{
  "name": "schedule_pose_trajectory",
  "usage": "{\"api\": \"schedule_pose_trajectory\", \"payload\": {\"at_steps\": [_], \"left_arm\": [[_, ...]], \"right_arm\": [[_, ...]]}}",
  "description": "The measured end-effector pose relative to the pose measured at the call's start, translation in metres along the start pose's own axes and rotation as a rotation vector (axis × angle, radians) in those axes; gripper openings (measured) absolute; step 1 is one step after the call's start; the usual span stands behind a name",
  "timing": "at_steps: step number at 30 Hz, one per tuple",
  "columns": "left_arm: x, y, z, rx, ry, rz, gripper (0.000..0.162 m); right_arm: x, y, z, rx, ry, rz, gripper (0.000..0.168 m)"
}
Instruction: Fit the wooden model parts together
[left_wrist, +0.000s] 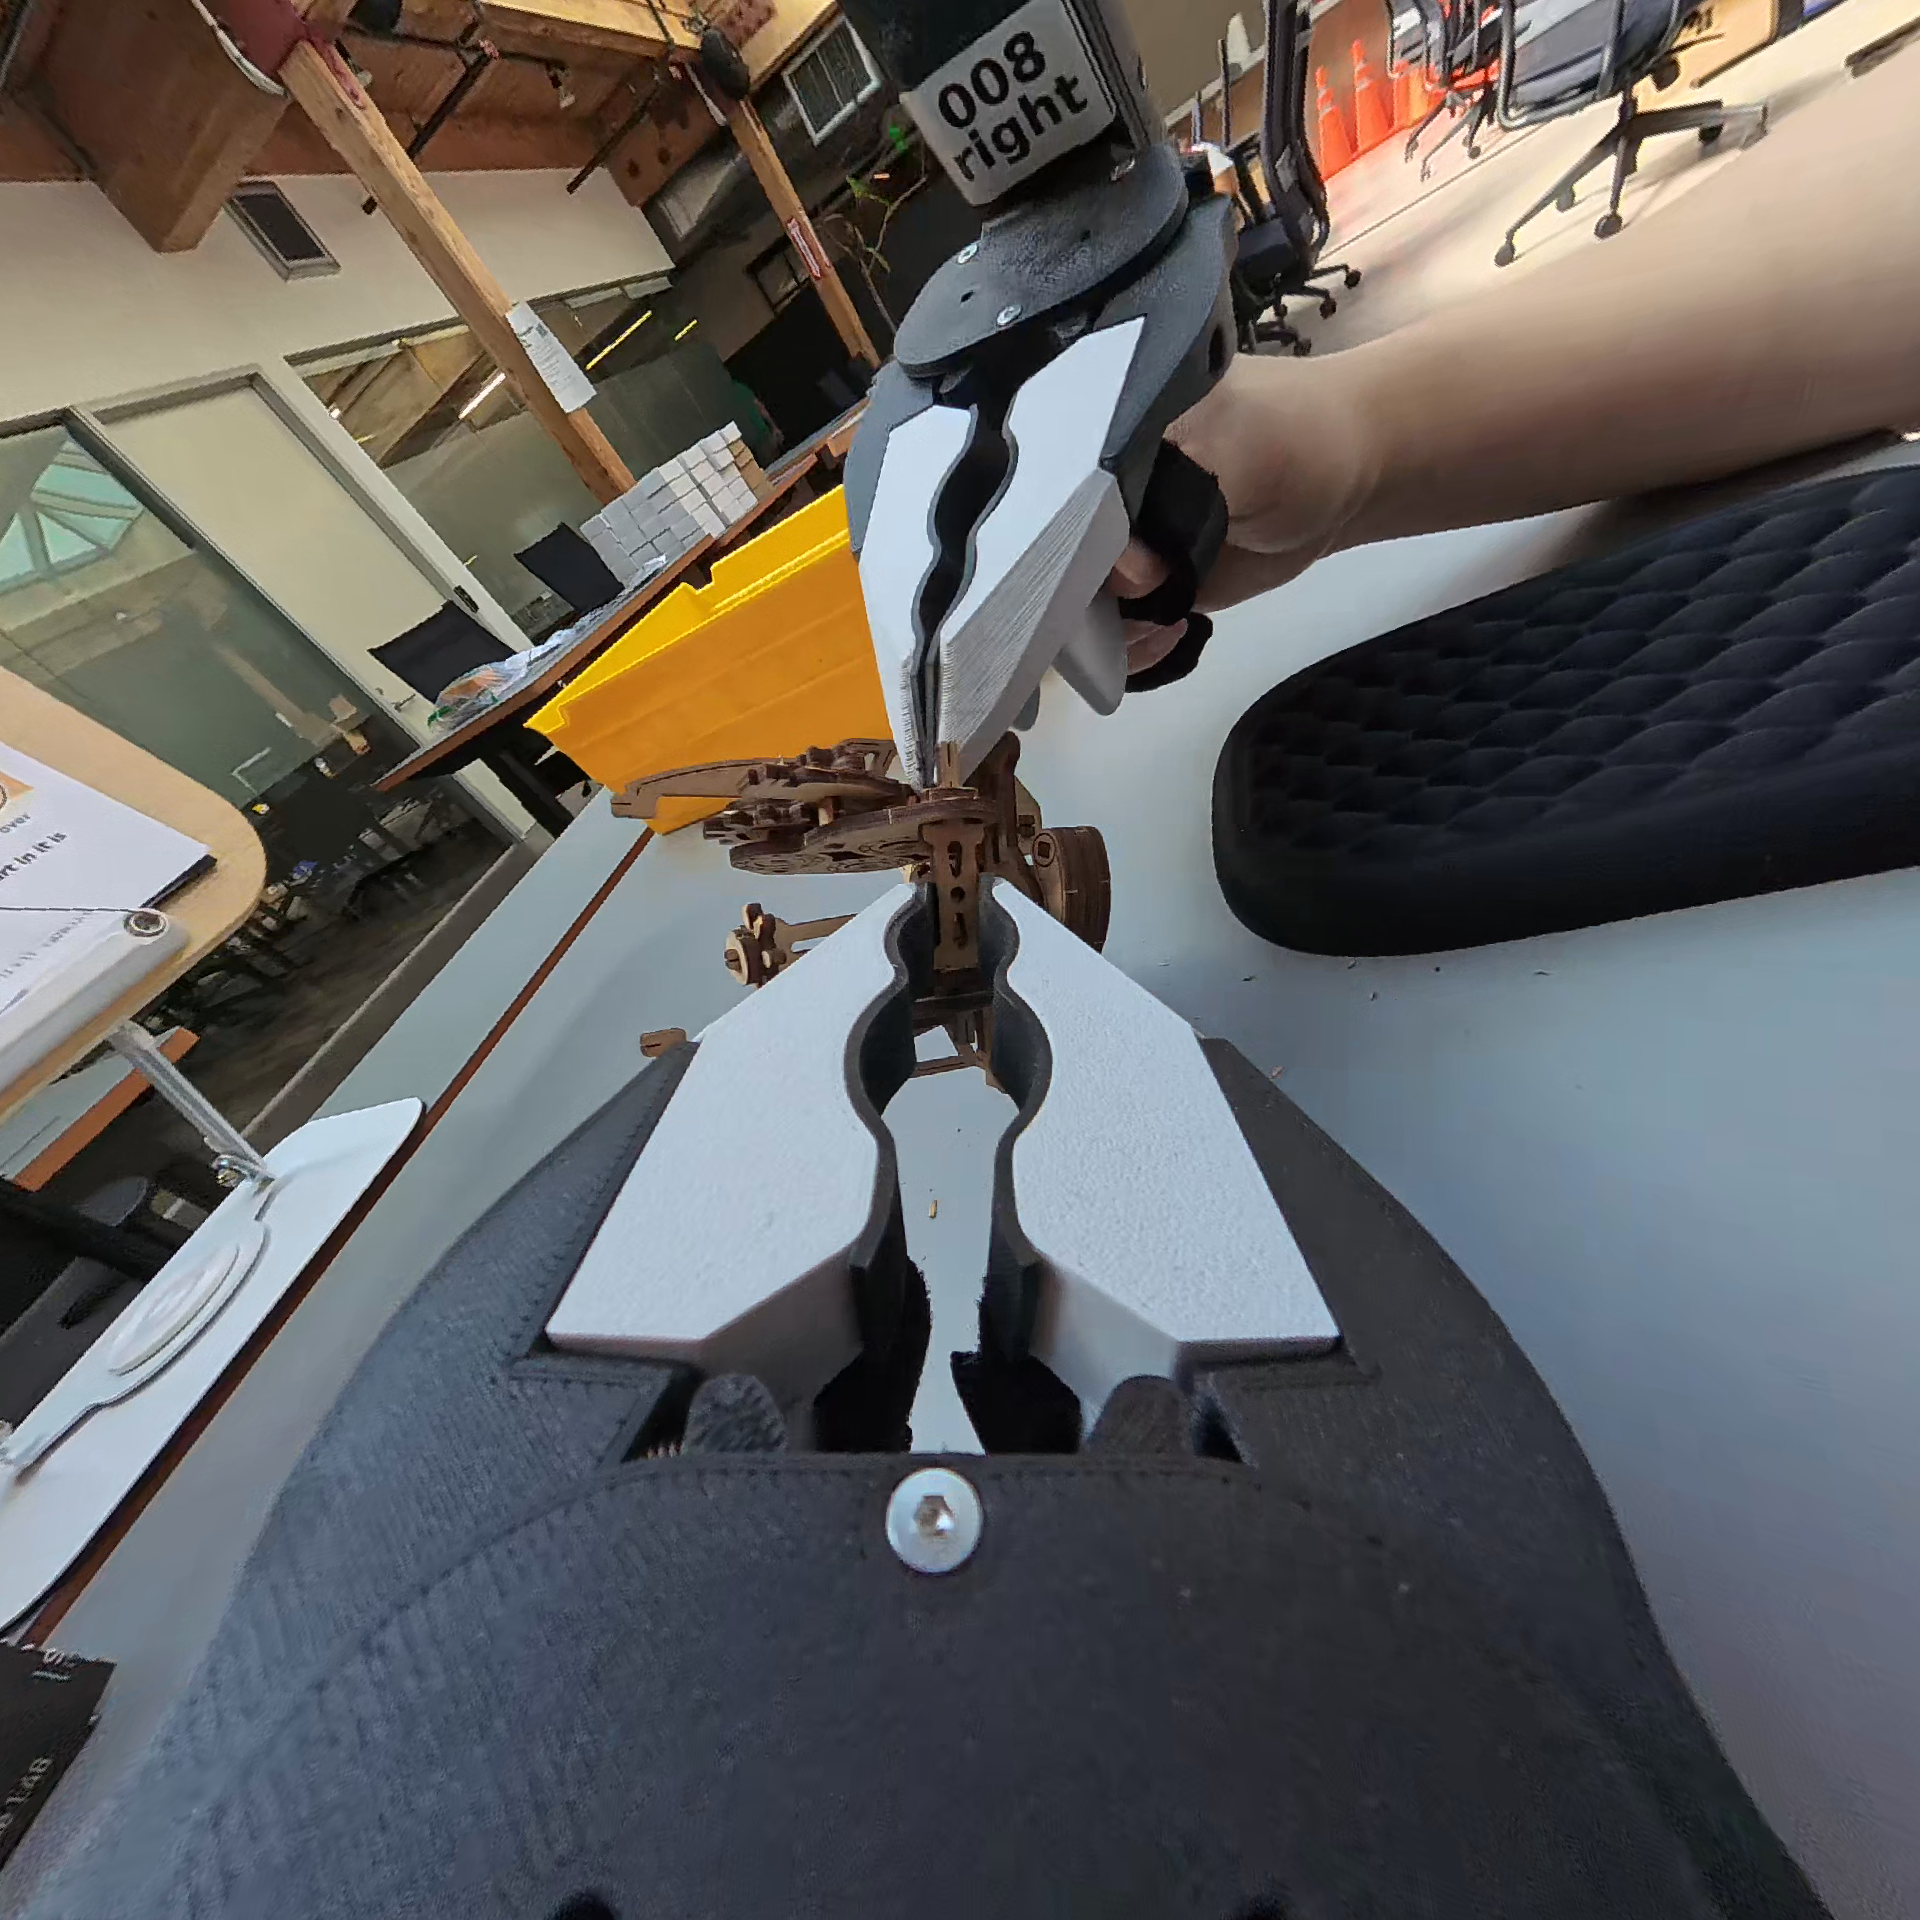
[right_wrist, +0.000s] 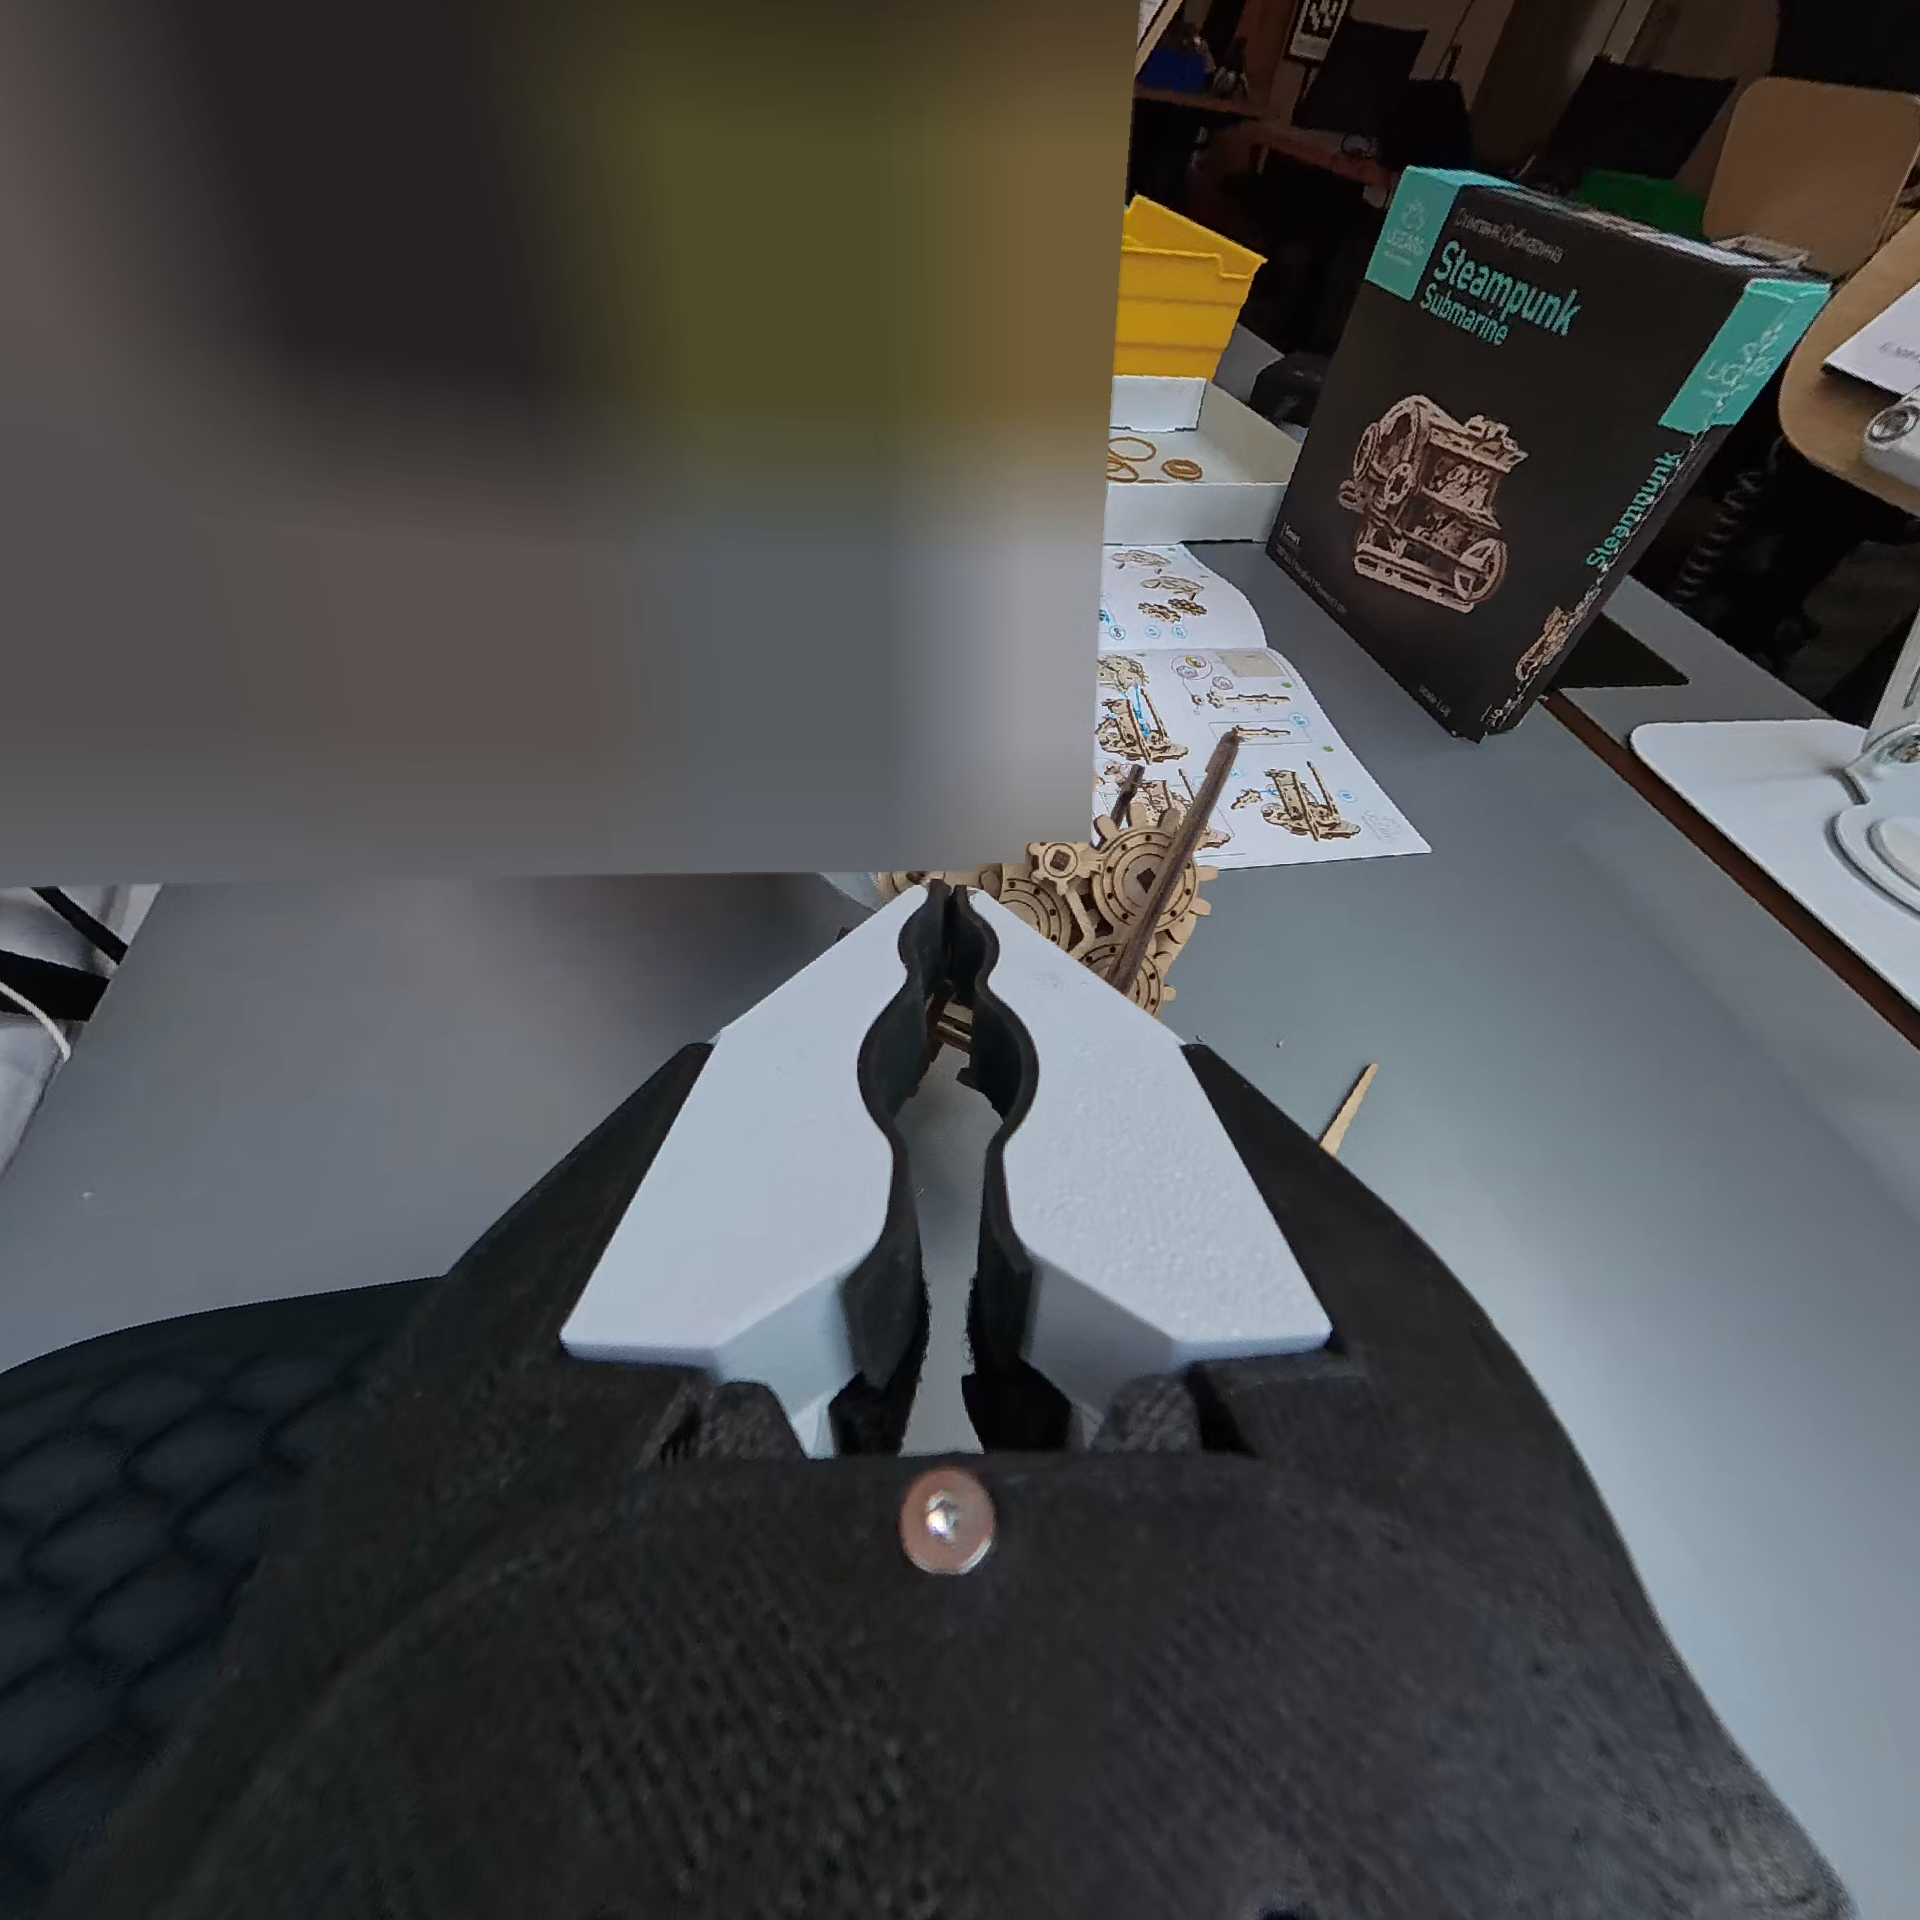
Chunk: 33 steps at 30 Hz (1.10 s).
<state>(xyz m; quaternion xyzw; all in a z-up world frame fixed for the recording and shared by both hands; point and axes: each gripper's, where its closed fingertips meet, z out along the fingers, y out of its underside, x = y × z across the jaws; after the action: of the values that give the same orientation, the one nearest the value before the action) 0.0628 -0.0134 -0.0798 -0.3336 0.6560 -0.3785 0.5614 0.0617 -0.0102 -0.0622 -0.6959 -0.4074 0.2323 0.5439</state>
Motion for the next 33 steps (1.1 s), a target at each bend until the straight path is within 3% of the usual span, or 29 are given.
{"api": "schedule_pose_trajectory", "payload": {"at_steps": [16,33], "left_arm": [[0.003,-0.002,-0.001,0.013,0.055,-0.08,0.005],[0.002,0.001,0.002,-0.01,0.044,-0.087,0.005]], "right_arm": [[-0.008,0.001,-0.001,-0.088,0.052,-0.174,0.0],[-0.004,0.003,-0.002,-0.131,0.073,-0.108,0.0]]}}
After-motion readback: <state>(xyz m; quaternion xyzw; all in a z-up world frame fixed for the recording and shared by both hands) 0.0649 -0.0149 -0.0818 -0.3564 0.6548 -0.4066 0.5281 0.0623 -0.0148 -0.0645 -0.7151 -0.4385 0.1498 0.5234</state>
